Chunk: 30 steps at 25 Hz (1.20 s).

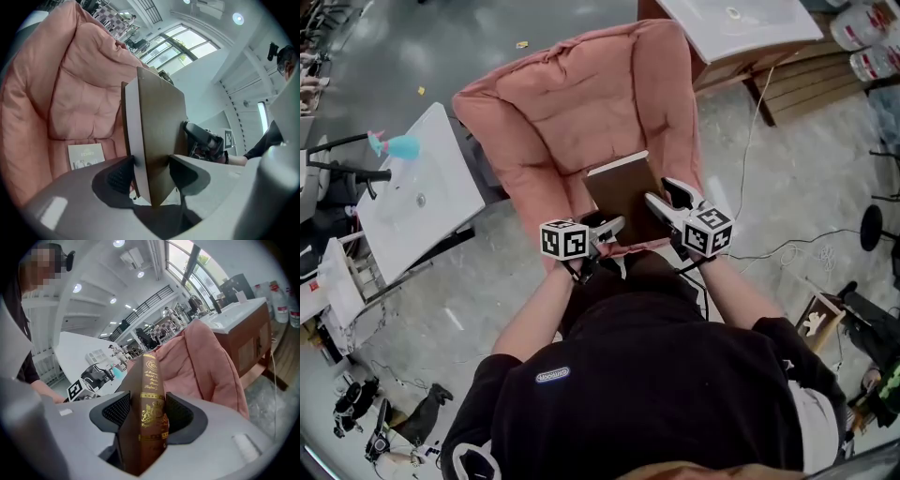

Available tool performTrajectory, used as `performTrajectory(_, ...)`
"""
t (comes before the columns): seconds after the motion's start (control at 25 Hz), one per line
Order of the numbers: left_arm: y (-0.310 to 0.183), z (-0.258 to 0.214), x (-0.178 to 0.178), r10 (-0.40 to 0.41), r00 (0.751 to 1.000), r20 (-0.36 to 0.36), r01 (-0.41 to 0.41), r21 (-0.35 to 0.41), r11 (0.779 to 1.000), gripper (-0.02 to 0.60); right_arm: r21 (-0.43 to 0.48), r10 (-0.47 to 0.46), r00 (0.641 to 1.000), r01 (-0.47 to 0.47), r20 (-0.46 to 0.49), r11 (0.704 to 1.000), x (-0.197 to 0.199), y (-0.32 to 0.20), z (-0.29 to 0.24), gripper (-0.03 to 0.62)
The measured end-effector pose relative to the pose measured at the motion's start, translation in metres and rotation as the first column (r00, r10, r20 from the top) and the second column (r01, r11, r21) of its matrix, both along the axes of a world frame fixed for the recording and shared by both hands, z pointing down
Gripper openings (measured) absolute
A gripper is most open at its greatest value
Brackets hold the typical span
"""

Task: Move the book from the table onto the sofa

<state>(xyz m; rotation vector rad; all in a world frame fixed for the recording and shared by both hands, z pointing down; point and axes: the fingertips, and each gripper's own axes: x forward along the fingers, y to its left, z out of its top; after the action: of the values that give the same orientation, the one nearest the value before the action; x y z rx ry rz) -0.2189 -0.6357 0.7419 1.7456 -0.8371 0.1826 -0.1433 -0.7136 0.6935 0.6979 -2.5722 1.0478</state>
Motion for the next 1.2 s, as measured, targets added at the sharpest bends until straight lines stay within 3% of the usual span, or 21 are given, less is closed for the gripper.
performTrajectory(0.16, 0.008, 0.042, -0.001, 0.048, 0.998, -0.030, -0.051, -0.072, 0.996, 0.248, -0.074, 0.042, 0.999, -0.044, -0.030, 0.996, 0.000, 0.007, 0.046, 0.265)
performTrajectory(0.36, 0.019, 0.092, -0.011, 0.073, 0.995, -0.074, -0.085, -0.164, 0.983, 0.248, -0.112, 0.023, 0.998, -0.031, -0.064, 0.993, -0.015, 0.010, 0.094, 0.265)
performTrajectory(0.52, 0.020, 0.125, -0.014, 0.078, 0.991, -0.105, -0.097, -0.191, 0.977, 0.247, -0.124, 0.001, 0.996, -0.012, -0.090, 0.992, -0.022, 0.010, 0.126, 0.265)
performTrajectory(0.72, 0.013, 0.162, -0.018, 0.084, 0.990, -0.109, -0.107, -0.222, 0.969, 0.247, -0.168, 0.038, 0.994, -0.056, -0.106, 0.984, -0.021, 0.004, 0.169, 0.267)
performTrajectory(1.2, 0.012, 0.229, -0.033, 0.035, 0.990, -0.138, -0.077, -0.316, 0.946, 0.244, -0.270, 0.027, 0.989, -0.065, -0.143, 0.961, -0.037, -0.001, 0.247, 0.268)
